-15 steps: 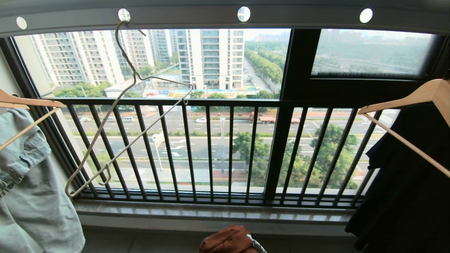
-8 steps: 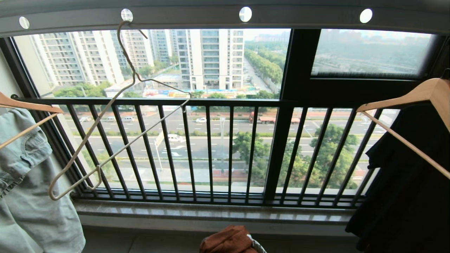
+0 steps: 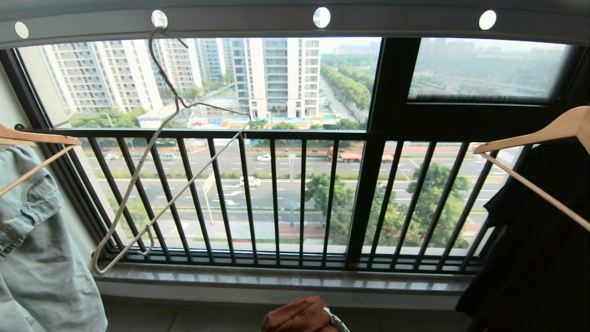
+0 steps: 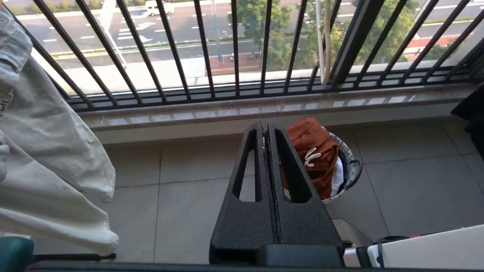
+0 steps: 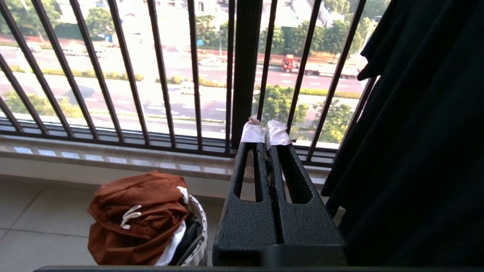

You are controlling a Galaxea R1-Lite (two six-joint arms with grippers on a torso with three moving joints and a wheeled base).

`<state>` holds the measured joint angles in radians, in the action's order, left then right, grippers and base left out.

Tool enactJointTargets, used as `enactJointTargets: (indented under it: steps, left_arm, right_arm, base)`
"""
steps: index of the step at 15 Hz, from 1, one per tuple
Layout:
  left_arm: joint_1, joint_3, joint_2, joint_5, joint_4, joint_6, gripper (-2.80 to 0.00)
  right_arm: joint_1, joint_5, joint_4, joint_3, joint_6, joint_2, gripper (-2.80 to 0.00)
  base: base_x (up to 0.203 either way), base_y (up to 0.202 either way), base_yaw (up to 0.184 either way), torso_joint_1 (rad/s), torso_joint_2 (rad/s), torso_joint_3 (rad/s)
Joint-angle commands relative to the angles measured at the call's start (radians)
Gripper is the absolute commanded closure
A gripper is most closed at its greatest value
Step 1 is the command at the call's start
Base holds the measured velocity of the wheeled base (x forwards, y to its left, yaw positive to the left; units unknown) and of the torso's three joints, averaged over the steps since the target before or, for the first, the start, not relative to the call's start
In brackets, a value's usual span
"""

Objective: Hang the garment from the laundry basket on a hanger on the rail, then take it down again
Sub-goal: Pick up the clothes rack on the clothesline

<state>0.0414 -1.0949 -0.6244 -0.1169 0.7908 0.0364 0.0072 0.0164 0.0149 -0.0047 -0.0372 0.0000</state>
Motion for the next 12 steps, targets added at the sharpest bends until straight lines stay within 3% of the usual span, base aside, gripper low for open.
enactJointTargets:
  steps: [1, 3, 4, 8, 12]
  left_arm:
    - [0.039, -0.154, -0.212, -0.006, 0.066, 0.000, 0.00]
    - [0.063, -0.225, -0.290, -0.010, 0.079, 0.000, 0.00]
    - [0.078, -0.260, -0.327, -0.011, 0.082, -0.001, -2.80]
    - [0.098, -0.390, -0.451, -0.010, 0.080, -0.004, -2.80]
    - [0.104, -0.402, -0.508, -0.010, 0.040, -0.006, -2.80]
  right_arm:
    - [0.000, 0.000, 0.000, 0.000, -0.001, 0.001, 0.00]
    - [0.000, 0.000, 0.000, 0.000, 0.000, 0.000, 0.00]
    - [0.000, 0.000, 0.000, 0.001, -0.001, 0.001, 0.00]
    - [0.000, 0.000, 0.000, 0.000, 0.000, 0.001, 0.00]
    - [0.000, 0.000, -0.001, 0.000, -0.001, 0.000, 0.00]
  base:
    - [0.000, 0.000, 0.000, 0.000, 0.00, 0.000]
    - [0.000, 0.000, 0.000, 0.000, 0.00, 0.000]
    - [0.000, 0.000, 0.000, 0.000, 0.00, 0.000]
    - [0.000, 0.000, 0.000, 0.000, 0.00, 0.000]
    - [0.000, 0.000, 0.000, 0.000, 0.00, 0.000]
